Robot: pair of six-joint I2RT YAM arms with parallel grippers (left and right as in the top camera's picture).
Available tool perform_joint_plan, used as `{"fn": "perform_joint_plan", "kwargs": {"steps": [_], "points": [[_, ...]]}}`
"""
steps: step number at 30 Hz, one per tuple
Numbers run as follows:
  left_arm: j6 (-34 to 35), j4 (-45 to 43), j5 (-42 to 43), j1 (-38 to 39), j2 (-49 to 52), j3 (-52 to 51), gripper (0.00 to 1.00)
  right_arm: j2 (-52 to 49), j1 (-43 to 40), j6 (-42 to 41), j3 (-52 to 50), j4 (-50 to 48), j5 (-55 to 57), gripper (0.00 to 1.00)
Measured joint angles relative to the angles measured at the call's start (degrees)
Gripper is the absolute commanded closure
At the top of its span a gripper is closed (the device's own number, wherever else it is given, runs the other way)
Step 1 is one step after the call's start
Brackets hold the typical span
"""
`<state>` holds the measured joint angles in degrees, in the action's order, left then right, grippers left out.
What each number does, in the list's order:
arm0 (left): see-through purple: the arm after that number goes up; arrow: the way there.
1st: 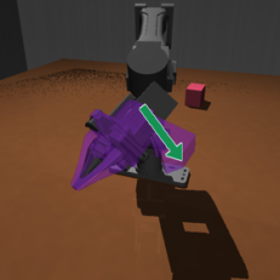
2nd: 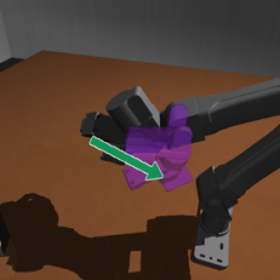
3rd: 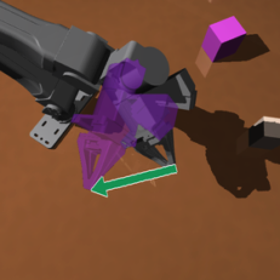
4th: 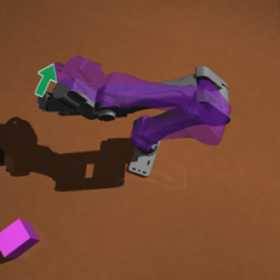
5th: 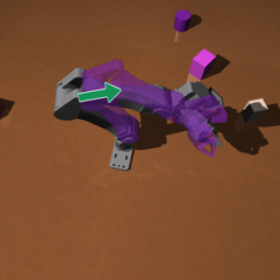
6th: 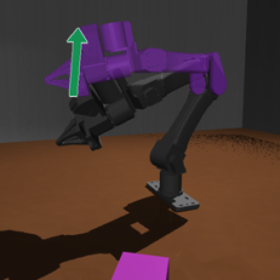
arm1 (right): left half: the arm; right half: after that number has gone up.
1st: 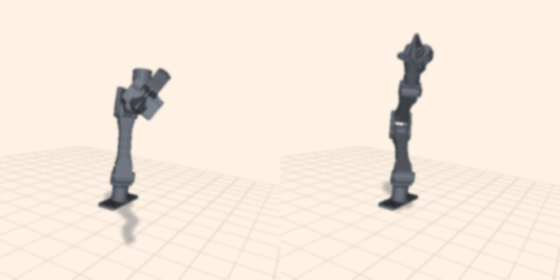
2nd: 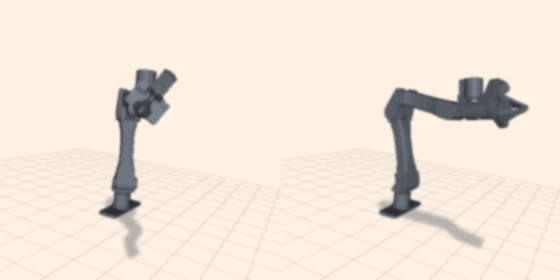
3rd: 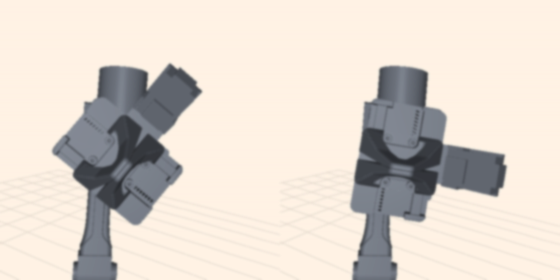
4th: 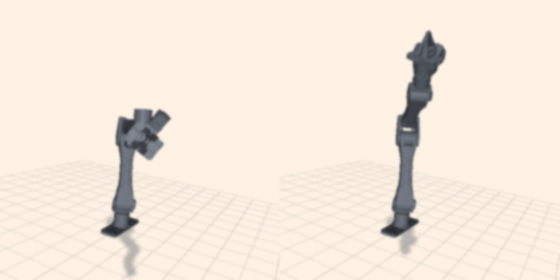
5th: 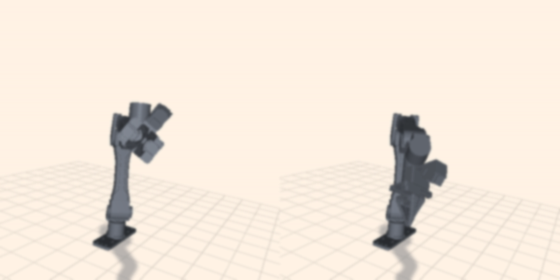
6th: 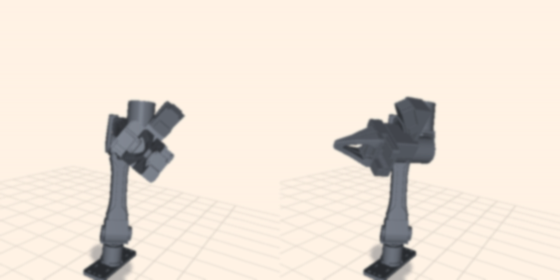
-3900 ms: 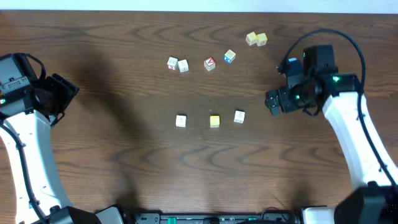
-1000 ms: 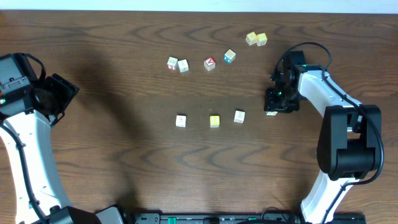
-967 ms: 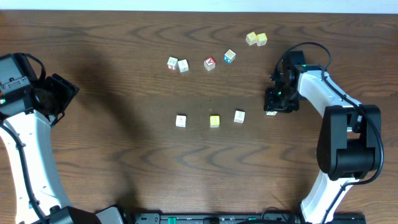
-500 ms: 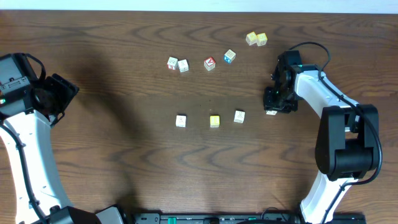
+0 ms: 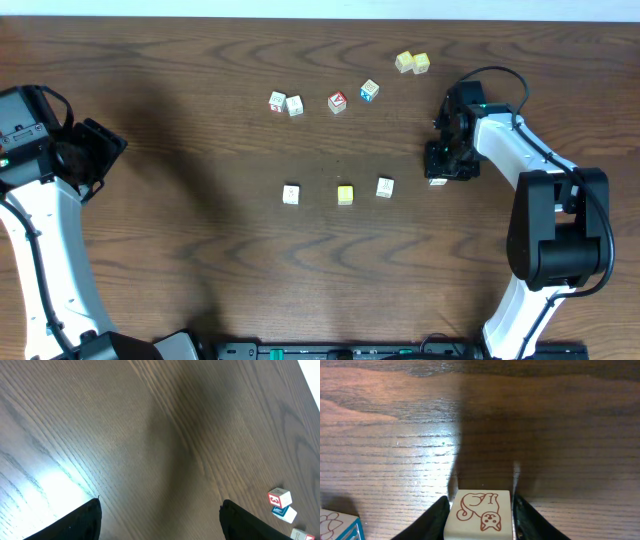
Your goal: Lift 4 blocks
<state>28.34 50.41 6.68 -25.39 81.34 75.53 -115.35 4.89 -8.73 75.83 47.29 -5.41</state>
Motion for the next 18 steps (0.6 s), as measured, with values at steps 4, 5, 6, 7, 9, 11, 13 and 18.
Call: {"fn": "perform_joint_plan", "kwargs": {"steps": [4,5,6,7,9,11,13,18], "points": [[0.0,0.0,0.0,0.0,0.0,0.0,0.24,0.0,0.0,0.2,0.3,0.6,0.2,0.51],[0.0,0.0,0.0,0.0,0.0,0.0,0.24,0.0,0.0,0.2,0.5,1.3,0.3,0.50],[0.0,0.0,0.0,0.0,0.0,0.0,0.24,-0.1,0.0,0.2,0.9,2.7,0.7,0.50],[0.0,0.0,0.0,0.0,0.0,0.0,0.24,-0.2,0.0,0.2,1.3,4.0,1.0,0.48],[0.0,0.0,0.0,0.0,0.0,0.0,0.24,-0.6,0.0,0.2,3.3,7.2,1.4,0.46],[0.0,0.0,0.0,0.0,0.0,0.0,0.24,-0.9,0.0,0.2,6.4,10.3,1.4,0.43],[0.0,0.0,0.0,0.0,0.0,0.0,0.24,-0.9,0.0,0.2,10.2,13.1,1.6,0.39],[0.0,0.0,0.0,0.0,0.0,0.0,0.24,-0.9,0.0,0.1,20.2,19.8,1.0,0.27]]}}
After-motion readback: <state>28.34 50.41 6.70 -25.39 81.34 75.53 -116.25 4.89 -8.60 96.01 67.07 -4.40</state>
